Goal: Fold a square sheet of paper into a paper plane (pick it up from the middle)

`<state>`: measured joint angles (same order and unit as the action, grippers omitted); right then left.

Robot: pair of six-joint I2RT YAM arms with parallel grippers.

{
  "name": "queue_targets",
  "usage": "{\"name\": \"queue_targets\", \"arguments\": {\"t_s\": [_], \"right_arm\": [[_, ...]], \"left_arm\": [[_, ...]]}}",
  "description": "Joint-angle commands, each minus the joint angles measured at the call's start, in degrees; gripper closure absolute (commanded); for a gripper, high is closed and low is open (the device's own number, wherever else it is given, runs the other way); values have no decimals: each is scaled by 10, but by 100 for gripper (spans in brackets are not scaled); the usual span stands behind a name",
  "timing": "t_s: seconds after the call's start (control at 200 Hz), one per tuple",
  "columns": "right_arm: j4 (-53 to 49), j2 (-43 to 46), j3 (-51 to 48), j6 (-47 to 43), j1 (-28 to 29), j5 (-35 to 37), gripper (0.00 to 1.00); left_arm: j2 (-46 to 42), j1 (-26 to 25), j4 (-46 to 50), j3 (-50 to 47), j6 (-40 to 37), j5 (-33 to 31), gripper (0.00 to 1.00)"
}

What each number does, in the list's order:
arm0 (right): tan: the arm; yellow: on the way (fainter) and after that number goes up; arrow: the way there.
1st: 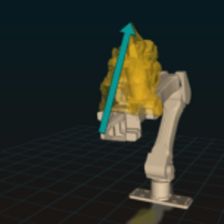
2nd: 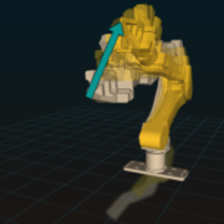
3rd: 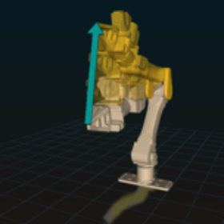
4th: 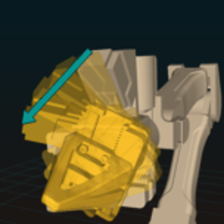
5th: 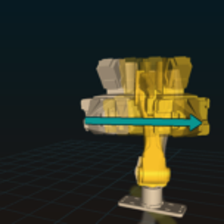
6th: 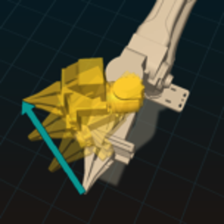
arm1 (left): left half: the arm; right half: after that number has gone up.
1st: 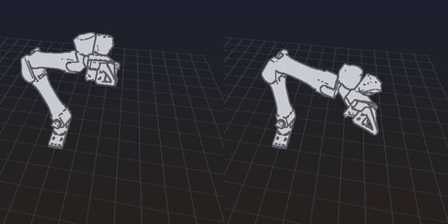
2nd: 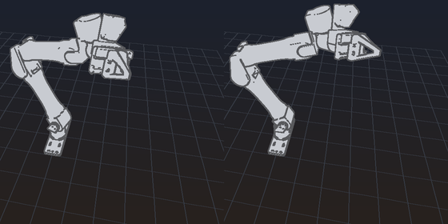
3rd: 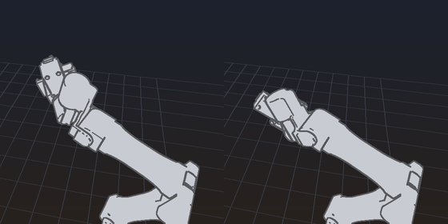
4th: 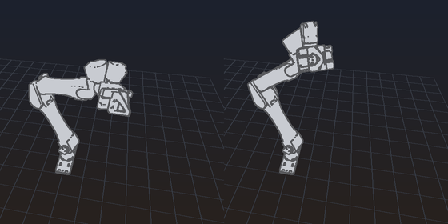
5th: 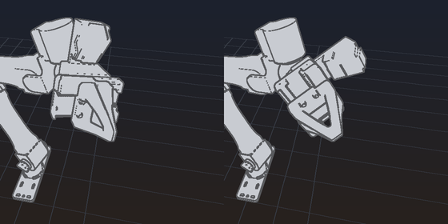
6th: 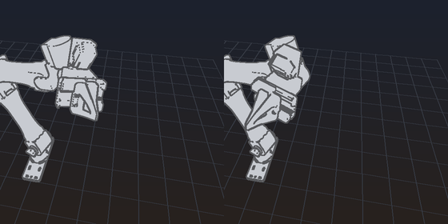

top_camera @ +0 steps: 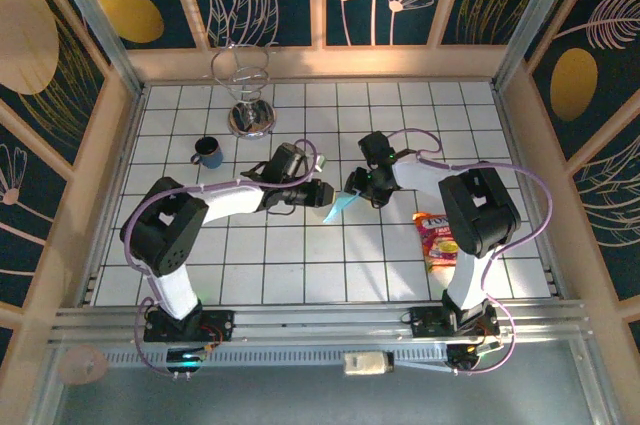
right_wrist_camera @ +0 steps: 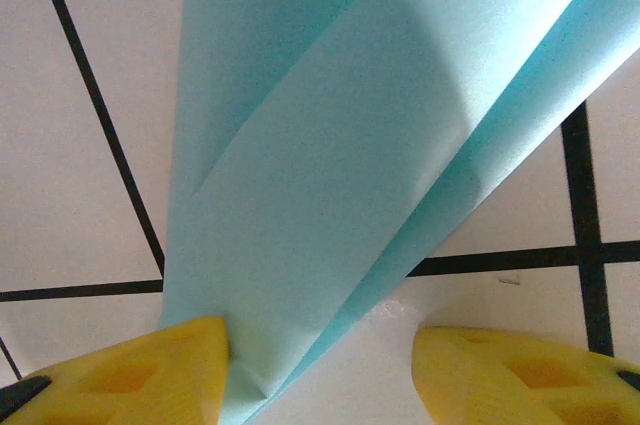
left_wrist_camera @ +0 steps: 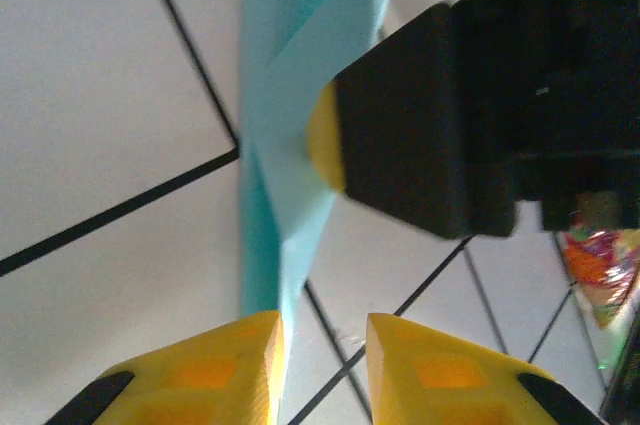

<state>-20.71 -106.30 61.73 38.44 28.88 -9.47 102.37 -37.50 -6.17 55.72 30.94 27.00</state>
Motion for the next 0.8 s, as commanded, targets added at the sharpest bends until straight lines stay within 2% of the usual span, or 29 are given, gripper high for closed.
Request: {"name": "queue_targets", "arguments": {"t_s": [0.0,0.21,0.48,0.796], "right_arm": [[76,-110,-37,-6,1,33,43],[73,-115,-36,-4,-1,29,43],[70,-123,-33,-1,-1,25,43],[67,-124,-33,-1,-1,26,43]], "left_arm": [[3,2,-71,-12,51,54,76],[23,-4,-88,-16,65,74,82],[73,-27,18,46,29,16,84],[101,-30,36,67,36,-1,86]]}}
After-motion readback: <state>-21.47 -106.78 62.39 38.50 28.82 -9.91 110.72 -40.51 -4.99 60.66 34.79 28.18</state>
